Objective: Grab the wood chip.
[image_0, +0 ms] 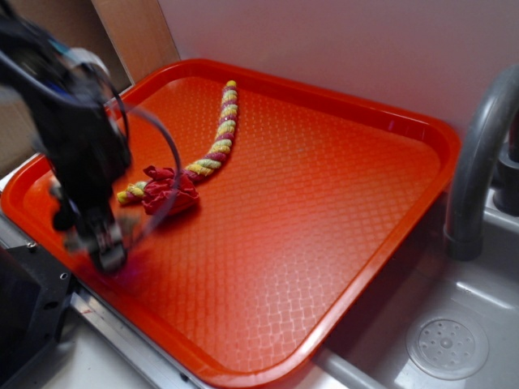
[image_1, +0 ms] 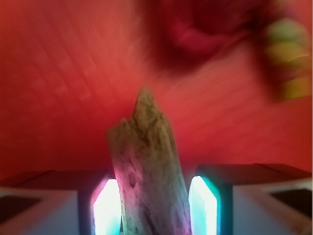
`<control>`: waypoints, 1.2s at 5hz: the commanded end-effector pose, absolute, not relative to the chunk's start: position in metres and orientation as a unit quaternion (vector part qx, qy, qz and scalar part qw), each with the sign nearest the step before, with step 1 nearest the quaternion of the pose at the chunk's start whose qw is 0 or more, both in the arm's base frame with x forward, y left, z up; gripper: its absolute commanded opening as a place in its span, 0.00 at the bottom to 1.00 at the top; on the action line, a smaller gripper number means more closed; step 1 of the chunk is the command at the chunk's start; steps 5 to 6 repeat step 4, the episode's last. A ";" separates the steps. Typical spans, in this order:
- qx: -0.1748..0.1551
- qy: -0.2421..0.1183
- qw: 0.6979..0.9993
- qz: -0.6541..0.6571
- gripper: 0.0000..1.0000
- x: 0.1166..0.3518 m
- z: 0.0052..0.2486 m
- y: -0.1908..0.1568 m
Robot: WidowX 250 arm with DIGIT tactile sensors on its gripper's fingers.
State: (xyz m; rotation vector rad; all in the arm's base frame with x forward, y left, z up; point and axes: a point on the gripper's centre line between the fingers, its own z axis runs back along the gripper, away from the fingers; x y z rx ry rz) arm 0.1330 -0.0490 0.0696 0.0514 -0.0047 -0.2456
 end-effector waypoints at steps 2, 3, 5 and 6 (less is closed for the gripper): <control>-0.020 -0.107 0.994 -0.008 0.00 0.218 0.196 -0.043; -0.029 -0.107 0.994 0.009 0.00 0.218 0.193 -0.044; -0.015 -0.099 0.995 0.008 0.00 0.214 0.187 -0.046; -0.015 -0.099 0.995 0.008 0.00 0.214 0.187 -0.046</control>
